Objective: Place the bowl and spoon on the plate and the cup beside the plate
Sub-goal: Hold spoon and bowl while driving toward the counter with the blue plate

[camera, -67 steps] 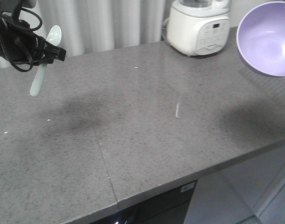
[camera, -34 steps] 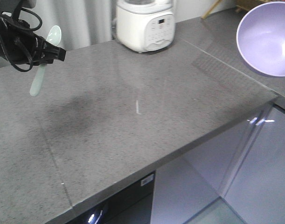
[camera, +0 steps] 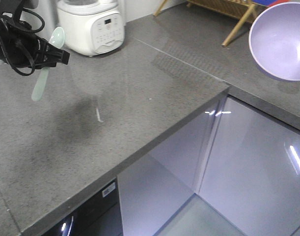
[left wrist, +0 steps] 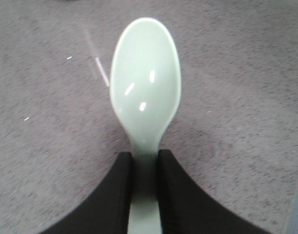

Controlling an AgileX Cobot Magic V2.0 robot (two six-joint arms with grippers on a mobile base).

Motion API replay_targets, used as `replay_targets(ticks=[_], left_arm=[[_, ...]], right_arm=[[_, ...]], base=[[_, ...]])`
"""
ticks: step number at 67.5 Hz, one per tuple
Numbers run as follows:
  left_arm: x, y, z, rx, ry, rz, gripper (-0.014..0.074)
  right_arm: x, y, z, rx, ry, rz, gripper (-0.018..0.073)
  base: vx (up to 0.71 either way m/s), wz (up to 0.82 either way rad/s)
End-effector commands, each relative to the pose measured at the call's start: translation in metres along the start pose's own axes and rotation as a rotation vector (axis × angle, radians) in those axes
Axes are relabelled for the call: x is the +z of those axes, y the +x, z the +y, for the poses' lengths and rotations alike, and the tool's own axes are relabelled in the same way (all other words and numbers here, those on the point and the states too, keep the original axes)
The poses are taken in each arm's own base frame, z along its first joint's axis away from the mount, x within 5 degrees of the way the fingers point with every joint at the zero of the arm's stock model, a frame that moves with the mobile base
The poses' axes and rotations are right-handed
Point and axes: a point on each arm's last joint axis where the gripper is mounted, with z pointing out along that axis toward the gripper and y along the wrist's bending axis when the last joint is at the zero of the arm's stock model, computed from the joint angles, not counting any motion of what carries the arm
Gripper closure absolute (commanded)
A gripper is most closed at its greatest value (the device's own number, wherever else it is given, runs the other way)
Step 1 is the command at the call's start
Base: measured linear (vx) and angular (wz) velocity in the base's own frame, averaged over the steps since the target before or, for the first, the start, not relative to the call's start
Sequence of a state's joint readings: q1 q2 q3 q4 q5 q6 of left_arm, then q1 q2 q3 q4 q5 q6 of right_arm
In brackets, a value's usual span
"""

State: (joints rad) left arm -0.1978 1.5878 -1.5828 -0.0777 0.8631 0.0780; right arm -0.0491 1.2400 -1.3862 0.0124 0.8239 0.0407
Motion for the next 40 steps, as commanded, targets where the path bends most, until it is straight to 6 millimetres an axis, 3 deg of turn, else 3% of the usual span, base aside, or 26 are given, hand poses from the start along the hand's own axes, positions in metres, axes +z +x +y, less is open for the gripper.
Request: replay_targets(ticks=[1, 40], left_arm=[[-0.0228, -0.0132, -0.0038, -0.002, 0.01, -0.122, 0.0603], [-0.0228, -0.0132, -0.0038, -0.002, 0.01, -0.122, 0.0603]], right_arm=[[-0.0168, -0.0142, -0.0007, -0.004, 0.002, -0.124, 0.0562], [-0.0168, -0.0143, -0.0007, -0.004, 0.002, -0.125, 0.0562]], base=[[-0.01, -0.34], [-0.01, -0.35]])
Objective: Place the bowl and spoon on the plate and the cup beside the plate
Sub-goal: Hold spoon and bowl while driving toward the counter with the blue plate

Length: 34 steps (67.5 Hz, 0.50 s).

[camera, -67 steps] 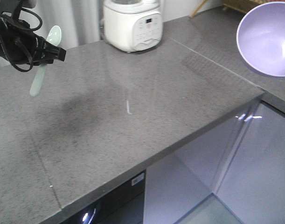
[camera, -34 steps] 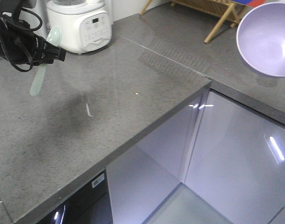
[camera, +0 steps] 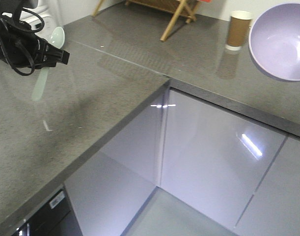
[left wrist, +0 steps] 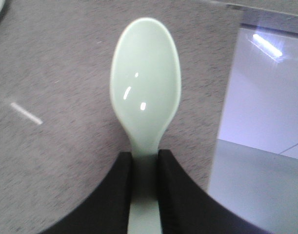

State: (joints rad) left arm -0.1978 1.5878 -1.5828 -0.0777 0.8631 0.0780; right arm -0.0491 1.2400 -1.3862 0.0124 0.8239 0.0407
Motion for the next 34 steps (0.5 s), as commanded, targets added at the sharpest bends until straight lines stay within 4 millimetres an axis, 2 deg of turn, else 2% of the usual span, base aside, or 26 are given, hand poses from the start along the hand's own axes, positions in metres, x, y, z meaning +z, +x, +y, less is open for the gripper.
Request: replay_targets(ticks=[1, 34], left_arm=[[-0.0228, -0.0132, -0.0038, -0.002, 0.01, -0.122, 0.0603], [-0.0228, -0.0132, -0.0038, -0.002, 0.01, -0.122, 0.0603]], right_arm=[[-0.0168, -0.0143, -0.0007, -0.004, 0.002, -0.125, 0.0562], [-0.0168, -0.0143, -0.0007, -0.004, 0.002, -0.125, 0.0562]], base=[[-0.01, -0.39], [0.0, -0.4]])
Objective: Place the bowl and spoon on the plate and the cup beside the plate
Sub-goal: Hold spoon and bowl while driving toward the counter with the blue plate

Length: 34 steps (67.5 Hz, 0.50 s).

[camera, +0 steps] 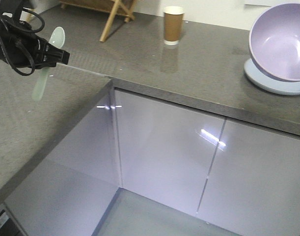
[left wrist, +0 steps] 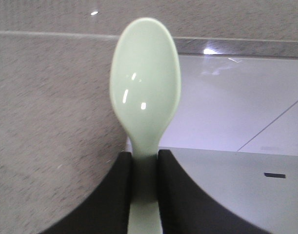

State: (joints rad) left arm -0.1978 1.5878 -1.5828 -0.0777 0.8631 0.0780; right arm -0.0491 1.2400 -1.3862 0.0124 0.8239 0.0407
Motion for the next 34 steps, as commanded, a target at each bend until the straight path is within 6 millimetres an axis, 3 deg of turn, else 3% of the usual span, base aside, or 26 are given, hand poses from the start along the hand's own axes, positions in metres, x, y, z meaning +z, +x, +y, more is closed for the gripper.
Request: replay_targets(ticks=[1, 34], left_arm=[[-0.0228, -0.0132, -0.0038, -0.002, 0.01, -0.122, 0.0603], [-0.0228, -0.0132, -0.0038, -0.002, 0.01, -0.122, 0.0603]], right_arm=[[-0.0168, -0.0143, -0.0007, -0.004, 0.002, -0.125, 0.0562], [-0.0167, -0.014, -0.0007, -0.004, 0.002, -0.121, 0.0562]], base=[[0.0, -0.38], [0.0, -0.35]])
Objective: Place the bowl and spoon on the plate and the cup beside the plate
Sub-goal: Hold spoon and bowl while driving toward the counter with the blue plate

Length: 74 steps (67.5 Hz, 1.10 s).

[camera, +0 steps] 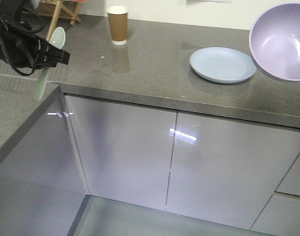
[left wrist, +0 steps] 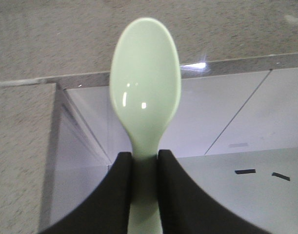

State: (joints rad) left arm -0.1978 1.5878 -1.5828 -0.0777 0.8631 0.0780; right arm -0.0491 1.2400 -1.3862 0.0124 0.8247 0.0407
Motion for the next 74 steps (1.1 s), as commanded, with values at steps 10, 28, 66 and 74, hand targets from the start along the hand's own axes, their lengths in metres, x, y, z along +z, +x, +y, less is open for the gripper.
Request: replay_targets(ticks=[10, 28, 66, 74], left_arm=[[-0.0228, -0.0132, -0.0038, -0.002, 0.01, -0.122, 0.0603], [-0.0228, -0.0132, -0.0038, -0.002, 0.01, -0.122, 0.0603], [-0.0228, -0.0132, -0.0038, -0.002, 0.01, -0.122, 0.0603], [-0.0228, -0.0132, -0.0038, -0.002, 0.01, -0.122, 0.0603]], right_arm=[[-0.0167, -0.0141, -0.0007, -0.004, 0.002, -0.122, 0.0562], [-0.0167, -0.0141, -0.0007, -0.004, 0.002, -0.122, 0.0562], [-0.0167, -0.0141, -0.0007, -0.004, 0.002, -0.122, 0.0562], [-0.0167, -0.0141, -0.0007, -0.004, 0.002, -0.122, 0.0562]], base=[[0.0, -0.27], [0.0, -0.14], [0.0, -0.14], [0.01, -0.08]])
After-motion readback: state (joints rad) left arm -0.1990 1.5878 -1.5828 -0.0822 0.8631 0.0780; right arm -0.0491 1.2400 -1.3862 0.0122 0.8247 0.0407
